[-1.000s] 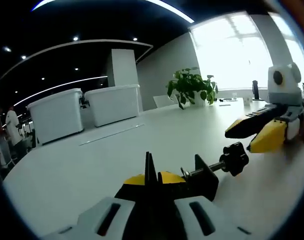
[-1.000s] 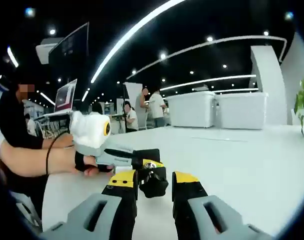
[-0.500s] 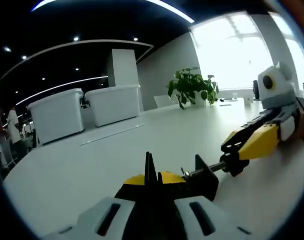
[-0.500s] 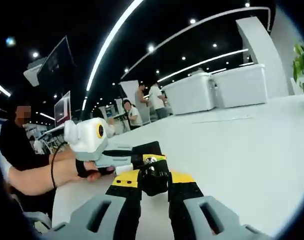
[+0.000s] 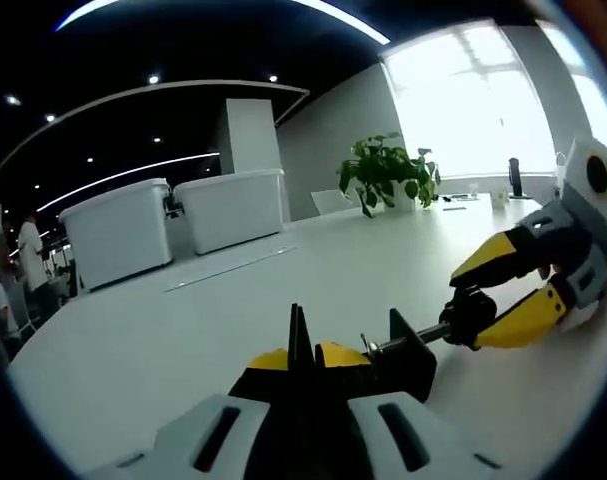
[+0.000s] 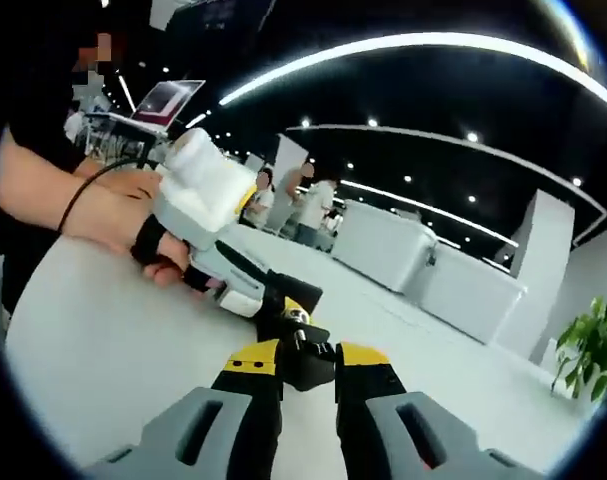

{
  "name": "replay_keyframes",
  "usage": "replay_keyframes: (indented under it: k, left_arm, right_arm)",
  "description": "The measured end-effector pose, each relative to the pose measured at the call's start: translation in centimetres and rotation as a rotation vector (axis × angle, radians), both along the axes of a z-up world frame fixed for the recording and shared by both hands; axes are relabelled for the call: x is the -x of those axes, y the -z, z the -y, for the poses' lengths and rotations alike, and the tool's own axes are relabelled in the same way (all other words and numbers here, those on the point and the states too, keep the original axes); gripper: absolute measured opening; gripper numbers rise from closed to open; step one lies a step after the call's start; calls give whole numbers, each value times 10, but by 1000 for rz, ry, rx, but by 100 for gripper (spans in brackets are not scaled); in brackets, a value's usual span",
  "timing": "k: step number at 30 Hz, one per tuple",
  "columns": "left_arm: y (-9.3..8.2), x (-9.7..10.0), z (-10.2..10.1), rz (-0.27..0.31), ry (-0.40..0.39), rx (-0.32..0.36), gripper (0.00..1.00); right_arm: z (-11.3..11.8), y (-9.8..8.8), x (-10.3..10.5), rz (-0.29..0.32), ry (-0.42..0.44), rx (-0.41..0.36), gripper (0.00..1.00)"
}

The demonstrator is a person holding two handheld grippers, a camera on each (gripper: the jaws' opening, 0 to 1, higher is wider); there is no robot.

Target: Clamp the fixed fixture on the desktop, loosen the retaining clip, secure it to the edge of the desk, and tighten the retaining clip.

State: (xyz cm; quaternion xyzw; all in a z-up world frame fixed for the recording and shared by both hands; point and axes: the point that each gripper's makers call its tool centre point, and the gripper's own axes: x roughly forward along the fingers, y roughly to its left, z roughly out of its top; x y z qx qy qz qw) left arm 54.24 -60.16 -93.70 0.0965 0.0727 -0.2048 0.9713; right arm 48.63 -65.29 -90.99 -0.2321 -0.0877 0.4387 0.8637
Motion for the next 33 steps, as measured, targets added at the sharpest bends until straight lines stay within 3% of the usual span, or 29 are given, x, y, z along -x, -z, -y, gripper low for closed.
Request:
replay_keyframes:
  k: [2, 5, 7, 14, 19, 22, 25, 26, 27, 30, 33]
  left_arm:
    - [0, 1, 0, 2, -5, -2, 6]
    - [0, 2, 0, 4, -11, -5, 6]
    - [1, 2, 0, 1, -14, -3, 6]
    - [1, 4, 0, 4, -20, -7, 6]
    - [1, 5, -1, 8, -27, -13, 7]
    - [1, 6, -1, 10, -28, -16, 7]
    - [1, 6, -1, 13, -30, -19, 7]
    - [1, 6, -1, 15, -33, -23, 7]
    - [1, 6, -1, 19, -34, -27, 7]
    - [0, 4, -1, 23, -37, -32, 7]
    - [0, 4, -2, 24, -37, -34, 7]
  right_arm:
    - [0, -1, -1, 73, 20, 54, 19]
    - [-3, 1, 4, 240, 45, 181, 19]
    - [-4, 2, 5, 298, 53, 225, 19]
    - [-4, 2, 6, 334, 61, 253, 19]
    - [-2, 2, 6, 299, 53, 225, 21]
    - [-4, 6, 11, 67, -14, 80, 30]
    - [3, 7, -2, -113, -17, -41, 56]
    - [5, 4, -7, -195, -21, -111, 58]
    - [8, 0, -9, -267, -26, -171, 55]
    - [20, -8, -17, -378, -16, -307, 41]
    - [23, -13, -22, -462, -35, -389, 39]
